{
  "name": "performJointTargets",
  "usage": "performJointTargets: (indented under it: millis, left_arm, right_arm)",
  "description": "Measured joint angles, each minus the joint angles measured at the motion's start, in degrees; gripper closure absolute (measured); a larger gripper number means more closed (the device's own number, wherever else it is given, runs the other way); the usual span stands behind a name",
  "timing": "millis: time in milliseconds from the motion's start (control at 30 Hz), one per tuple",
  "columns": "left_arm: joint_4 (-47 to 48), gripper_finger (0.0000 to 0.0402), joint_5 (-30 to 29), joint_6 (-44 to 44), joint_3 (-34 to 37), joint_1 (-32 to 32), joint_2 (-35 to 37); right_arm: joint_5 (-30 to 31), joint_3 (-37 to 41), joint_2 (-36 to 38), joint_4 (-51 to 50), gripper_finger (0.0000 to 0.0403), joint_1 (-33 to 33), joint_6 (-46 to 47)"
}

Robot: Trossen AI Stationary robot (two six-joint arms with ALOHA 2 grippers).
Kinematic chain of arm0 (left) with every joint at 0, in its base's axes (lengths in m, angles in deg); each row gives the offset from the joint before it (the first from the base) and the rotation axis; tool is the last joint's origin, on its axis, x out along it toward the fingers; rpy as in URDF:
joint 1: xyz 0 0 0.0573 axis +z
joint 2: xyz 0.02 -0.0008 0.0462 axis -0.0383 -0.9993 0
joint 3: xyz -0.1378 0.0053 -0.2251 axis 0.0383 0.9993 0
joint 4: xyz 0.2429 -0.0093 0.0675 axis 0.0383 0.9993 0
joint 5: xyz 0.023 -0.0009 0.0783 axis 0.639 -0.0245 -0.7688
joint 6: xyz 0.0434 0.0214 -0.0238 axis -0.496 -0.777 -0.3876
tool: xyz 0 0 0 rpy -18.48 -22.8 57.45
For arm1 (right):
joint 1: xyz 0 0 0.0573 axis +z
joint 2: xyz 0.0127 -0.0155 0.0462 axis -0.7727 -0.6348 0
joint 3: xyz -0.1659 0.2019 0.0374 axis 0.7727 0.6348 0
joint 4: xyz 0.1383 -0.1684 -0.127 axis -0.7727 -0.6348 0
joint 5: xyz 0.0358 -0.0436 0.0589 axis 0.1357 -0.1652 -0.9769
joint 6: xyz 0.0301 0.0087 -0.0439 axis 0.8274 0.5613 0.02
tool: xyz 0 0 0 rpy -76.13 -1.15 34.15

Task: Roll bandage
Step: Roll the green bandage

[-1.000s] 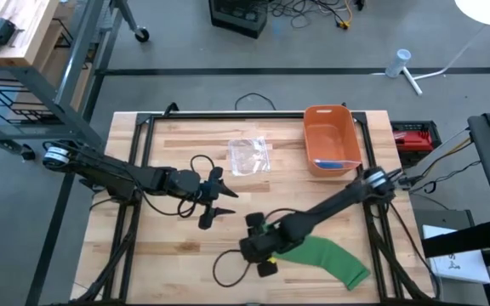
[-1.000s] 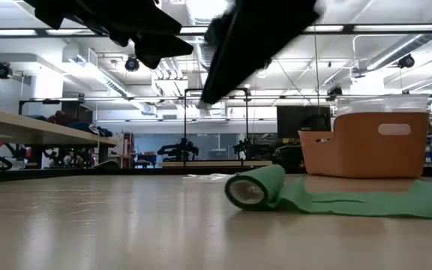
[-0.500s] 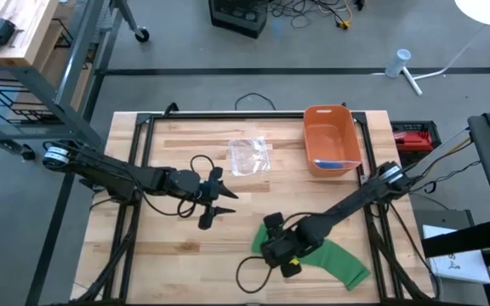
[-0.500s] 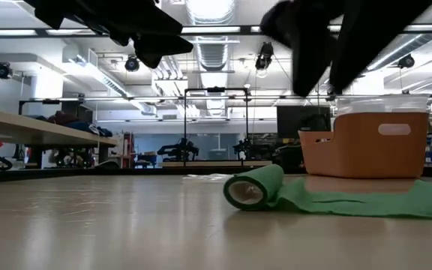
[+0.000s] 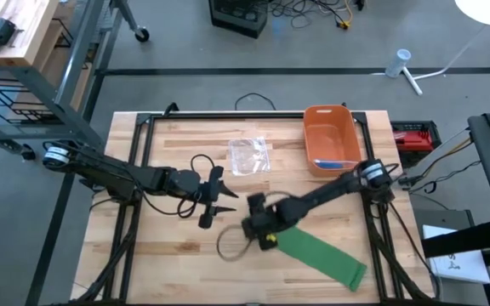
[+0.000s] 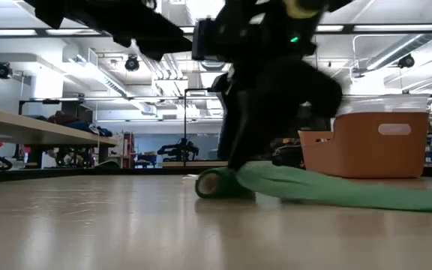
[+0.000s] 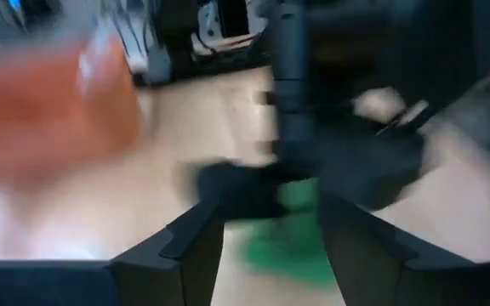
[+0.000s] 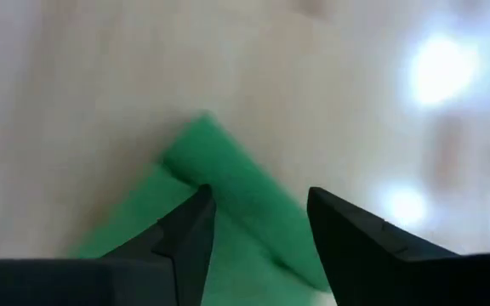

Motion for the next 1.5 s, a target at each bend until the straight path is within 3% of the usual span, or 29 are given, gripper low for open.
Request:
performJointTargets:
  millis: [100,300,433,500,700,800,967,1100,1500]
  left_arm:
    - [0.2,0.0219,2.0,19.3,-0.2,0.1,0.1]
    - [5.5,0.0212,1.3,25.6,-1.0,2.7,1.8]
    - [-1.2,0.0205,-2.6,33.4,3.3,0.2,1.6]
    - [-7.7,0.0201,-5.1,37.8,7.0,-1.7,0.4]
    - [-25.6,0.0188,-5.9,51.6,15.2,-4.6,-3.9]
    - [-31.0,0.0182,-6.9,57.4,16.2,-5.3,-7.2]
    - [-37.2,0.0175,-9.9,54.7,12.8,-8.5,-15.1]
    - [-35.9,0.0176,-12.7,54.9,7.8,-10.8,-21.7]
    - [-27.7,0.0210,-12.5,52.1,1.6,-14.6,-35.1]
  right_arm:
    - [0.7,0.0,3.1,-2.3,0.0220,-2.2,-0.7]
    - [2.9,0.7,9.8,-7.5,0.0220,-4.1,-1.1]
    - [2.3,7.0,16.0,-8.2,0.0220,-4.3,0.0]
    - [-0.3,12.5,18.8,-6.2,0.0220,-4.7,1.8]
    - [-15.7,27.4,25.3,16.5,0.0220,-9.1,13.3]
    - [-18.5,30.9,25.3,21.0,0.0220,-12.4,18.0]
    - [-26.9,31.4,21.4,24.6,0.0220,-17.2,22.9]
    - [-33.5,29.9,17.5,25.9,0.0220,-19.1,26.2]
    - [-41.6,24.9,10.2,25.7,0.0220,-19.2,28.2]
